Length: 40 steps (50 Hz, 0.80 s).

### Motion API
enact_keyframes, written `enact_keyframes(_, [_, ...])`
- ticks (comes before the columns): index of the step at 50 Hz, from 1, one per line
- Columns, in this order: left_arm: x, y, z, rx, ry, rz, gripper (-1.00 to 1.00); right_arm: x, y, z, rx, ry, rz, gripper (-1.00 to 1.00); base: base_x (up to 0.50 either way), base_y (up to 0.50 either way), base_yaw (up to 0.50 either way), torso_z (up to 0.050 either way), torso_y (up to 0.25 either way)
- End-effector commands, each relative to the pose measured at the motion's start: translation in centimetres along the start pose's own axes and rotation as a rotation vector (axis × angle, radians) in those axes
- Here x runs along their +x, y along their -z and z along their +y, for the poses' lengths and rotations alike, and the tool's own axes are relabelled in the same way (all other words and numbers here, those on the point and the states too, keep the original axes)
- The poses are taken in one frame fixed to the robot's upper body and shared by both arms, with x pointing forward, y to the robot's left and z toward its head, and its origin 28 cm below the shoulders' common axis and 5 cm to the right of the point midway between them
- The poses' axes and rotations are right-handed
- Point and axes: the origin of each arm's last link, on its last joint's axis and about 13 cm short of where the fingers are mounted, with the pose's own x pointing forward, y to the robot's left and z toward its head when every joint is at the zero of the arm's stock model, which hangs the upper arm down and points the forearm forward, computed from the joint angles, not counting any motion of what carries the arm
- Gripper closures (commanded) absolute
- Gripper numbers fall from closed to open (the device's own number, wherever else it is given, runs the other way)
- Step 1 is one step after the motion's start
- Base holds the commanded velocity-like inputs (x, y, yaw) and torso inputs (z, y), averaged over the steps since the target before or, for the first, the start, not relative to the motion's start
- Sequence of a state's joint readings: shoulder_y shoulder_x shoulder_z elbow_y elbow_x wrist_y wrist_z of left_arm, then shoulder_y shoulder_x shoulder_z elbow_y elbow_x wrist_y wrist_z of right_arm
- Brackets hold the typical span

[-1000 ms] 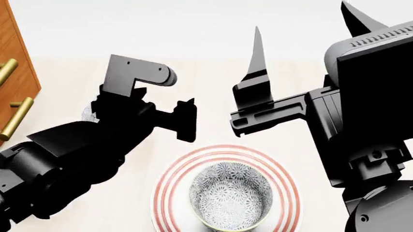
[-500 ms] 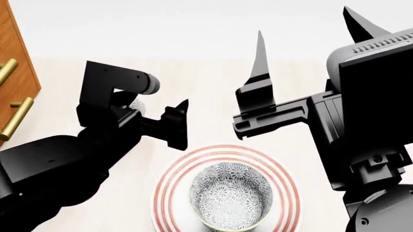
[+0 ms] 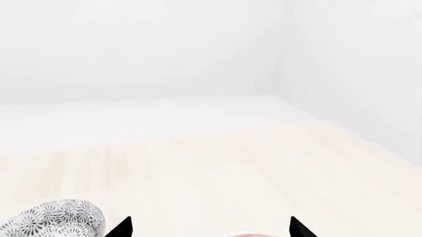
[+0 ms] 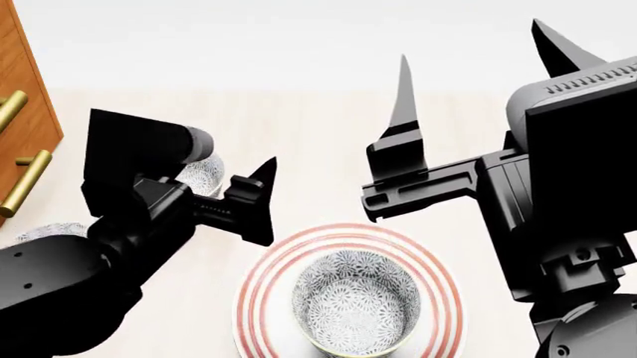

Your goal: Put the bowl at the front on the plate.

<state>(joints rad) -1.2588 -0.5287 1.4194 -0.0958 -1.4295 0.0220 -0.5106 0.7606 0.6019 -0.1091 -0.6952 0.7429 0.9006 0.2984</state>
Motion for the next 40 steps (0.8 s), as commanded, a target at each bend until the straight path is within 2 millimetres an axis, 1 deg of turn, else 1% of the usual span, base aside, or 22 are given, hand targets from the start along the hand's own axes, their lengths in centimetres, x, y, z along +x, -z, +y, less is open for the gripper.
enact_keyframes(1, [-1.3, -0.3, 0.0, -0.024, -0.010, -0.042, -1.00, -0.3, 0.3, 0.1, 0.000, 0.006, 0.004, -1.00, 0.00, 0.00, 0.00, 0.000, 0.000])
enact_keyframes(11, [-2.8, -0.5, -0.2, -0.042, -0.003, -0.083, -1.00, -0.5, 0.4, 0.0, -0.002, 0.015, 0.007, -1.00, 0.00, 0.00, 0.00, 0.000, 0.000])
enact_keyframes(33, [-5.2, -0.1, -0.6, -0.061, 0.002, -0.141, -1.00, -0.9, 1.2, 0.2, 0.013, 0.025, 0.006, -1.00, 0.00, 0.00, 0.00, 0.000, 0.000])
enact_keyframes(40, [-5.6, -0.1, -0.7, -0.063, 0.010, -0.148, -1.00, -1.0, 1.4, 0.2, 0.018, 0.029, 0.009, -1.00, 0.00, 0.00, 0.00, 0.000, 0.000])
